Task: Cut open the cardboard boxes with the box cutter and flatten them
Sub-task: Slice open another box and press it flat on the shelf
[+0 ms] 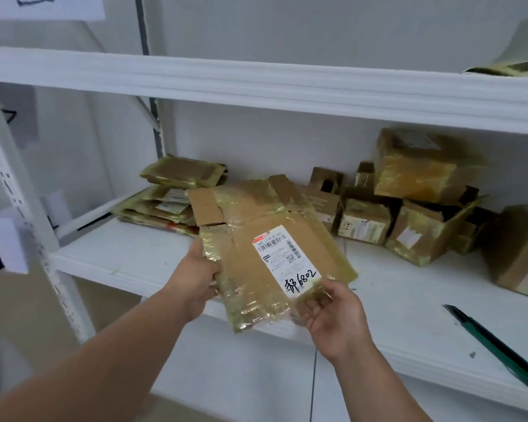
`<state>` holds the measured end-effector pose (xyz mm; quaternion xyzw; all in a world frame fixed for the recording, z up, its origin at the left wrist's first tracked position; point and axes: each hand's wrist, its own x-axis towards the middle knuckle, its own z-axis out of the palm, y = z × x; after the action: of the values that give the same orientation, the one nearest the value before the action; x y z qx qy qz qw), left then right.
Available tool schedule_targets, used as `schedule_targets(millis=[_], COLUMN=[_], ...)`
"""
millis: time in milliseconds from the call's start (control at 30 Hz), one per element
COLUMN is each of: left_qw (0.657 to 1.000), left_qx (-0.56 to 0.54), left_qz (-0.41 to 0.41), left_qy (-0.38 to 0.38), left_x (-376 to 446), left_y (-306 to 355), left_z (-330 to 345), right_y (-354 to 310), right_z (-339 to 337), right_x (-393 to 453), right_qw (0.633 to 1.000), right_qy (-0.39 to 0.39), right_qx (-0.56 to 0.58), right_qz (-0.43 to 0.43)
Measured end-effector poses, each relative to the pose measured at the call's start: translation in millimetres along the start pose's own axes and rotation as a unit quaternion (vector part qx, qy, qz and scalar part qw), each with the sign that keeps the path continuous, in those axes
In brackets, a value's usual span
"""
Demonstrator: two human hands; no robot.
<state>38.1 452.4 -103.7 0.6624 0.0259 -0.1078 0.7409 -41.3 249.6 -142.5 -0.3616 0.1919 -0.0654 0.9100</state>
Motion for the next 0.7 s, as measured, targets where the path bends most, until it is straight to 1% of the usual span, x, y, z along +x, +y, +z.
schedule_targets(millis=[67,167,300,433,500,633,700], left_qw=[1.0,0.998,0.993,0.983,0.983,0.993,0.991], left_qx=[0.028,0.061,0.077,0.074,0.096,0.108,0.131], left_qz=[0.002,0.019,0.044,0.075,0.069,0.011,-0.002], left_qy=[0.004,0.019,0.08,0.149,0.141,0.053,0.025], left_x=[10.5,27.6,58.6,84.9,96.9,114.5,122.2], left_y=[2.5,8.7,24.7,41.3,48.0,58.8,64.6], left_z=[-20.8,-41.0,-58.7,-62.6,-66.4,-83.7,-94.9], right_y=[0.7,4.9,7.6,5.9,7.6,9.6,12.9], right_z=[9.4,22.9,41.1,63.1,76.7,102.5,116.0], right_x=[5.7,15.4,40.2,74.2,89.5,118.6,131.4], right_qw=[0.999,1.0,0.996,0.993,0.993,0.993,0.993], right_qy=[0.011,-0.018,-0.065,-0.088,-0.087,-0.085,-0.085], right_qx=[0.034,-0.001,-0.058,-0.076,-0.077,-0.073,-0.081], right_qz=[-0.002,0.019,0.032,-0.007,-0.023,-0.029,-0.028])
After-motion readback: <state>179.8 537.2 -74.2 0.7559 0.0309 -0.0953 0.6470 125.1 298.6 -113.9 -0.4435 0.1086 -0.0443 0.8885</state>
